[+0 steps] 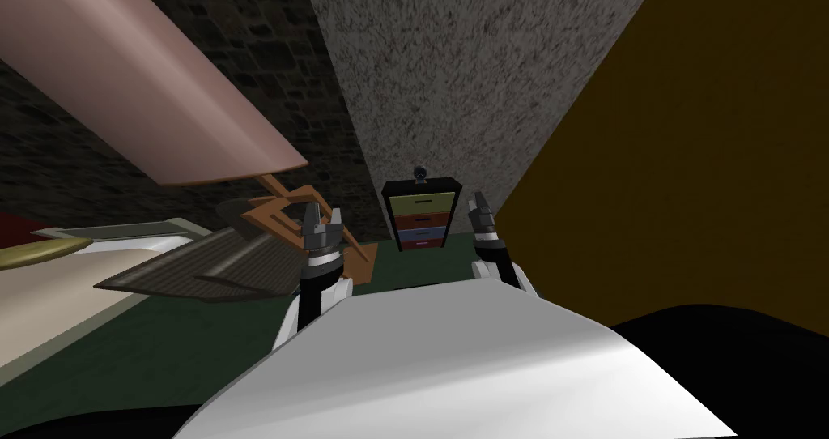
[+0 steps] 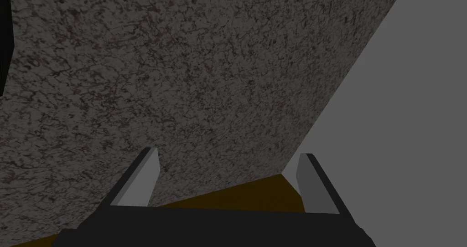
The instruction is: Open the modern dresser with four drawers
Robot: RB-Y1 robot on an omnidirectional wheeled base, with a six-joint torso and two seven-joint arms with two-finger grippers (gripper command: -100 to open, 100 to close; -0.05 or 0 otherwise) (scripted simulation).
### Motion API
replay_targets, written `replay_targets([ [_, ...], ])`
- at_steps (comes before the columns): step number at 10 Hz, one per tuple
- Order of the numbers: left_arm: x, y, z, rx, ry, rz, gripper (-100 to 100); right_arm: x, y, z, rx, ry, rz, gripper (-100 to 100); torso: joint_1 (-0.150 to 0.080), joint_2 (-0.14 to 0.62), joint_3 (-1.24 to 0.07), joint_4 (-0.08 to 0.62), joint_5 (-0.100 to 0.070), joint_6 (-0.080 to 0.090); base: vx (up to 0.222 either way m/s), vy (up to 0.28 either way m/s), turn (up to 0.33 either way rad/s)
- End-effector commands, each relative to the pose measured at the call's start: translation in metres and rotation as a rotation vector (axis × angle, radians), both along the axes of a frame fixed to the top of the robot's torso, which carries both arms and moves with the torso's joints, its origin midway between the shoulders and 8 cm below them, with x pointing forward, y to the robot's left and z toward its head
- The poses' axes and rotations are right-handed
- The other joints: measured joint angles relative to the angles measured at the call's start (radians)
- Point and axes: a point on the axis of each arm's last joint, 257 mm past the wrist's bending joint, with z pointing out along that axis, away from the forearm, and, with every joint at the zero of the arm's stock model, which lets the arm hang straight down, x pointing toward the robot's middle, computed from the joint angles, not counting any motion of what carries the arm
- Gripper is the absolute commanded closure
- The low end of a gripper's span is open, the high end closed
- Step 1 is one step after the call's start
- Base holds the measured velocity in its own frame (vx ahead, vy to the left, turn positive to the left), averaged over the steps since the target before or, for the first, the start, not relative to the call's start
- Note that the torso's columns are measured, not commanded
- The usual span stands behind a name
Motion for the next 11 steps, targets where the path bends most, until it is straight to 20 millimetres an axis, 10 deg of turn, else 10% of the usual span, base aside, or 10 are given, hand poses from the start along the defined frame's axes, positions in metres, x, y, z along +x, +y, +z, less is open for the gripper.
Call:
replay_targets([
  [1,0.0,0.0,0.0,0.0,0.0,0.0,0,0.0,0.0,0.0,0.0,0.0,0.0,0,0.0,0.04,-0.082,0.041,0.0,0.0,0.0,0.0,0.0],
  [9,0.0,0.0,0.0,0.0,0.0,0.0,0,0.0,0.0,0.0,0.0,0.0,0.0,0,0.0,0.618,-1.234,0.617,0.0,0.0,0.0,0.0,0.0],
  [10,0.0,0.0,0.0,0.0,0.0,0.0,0,0.006,0.004,-0.012,-0.066,0.045,0.001,-100,0.0,0.691,-1.382,0.691,0.0,0.0,0.023,0.012,0.08],
  [11,0.0,0.0,0.0,0.0,0.0,0.0,0,0.01,0.006,-0.021,-0.102,0.073,-0.003,-100,0.001,0.724,-1.451,0.724,0.0,0.0,0.038,0.017,0.085],
])
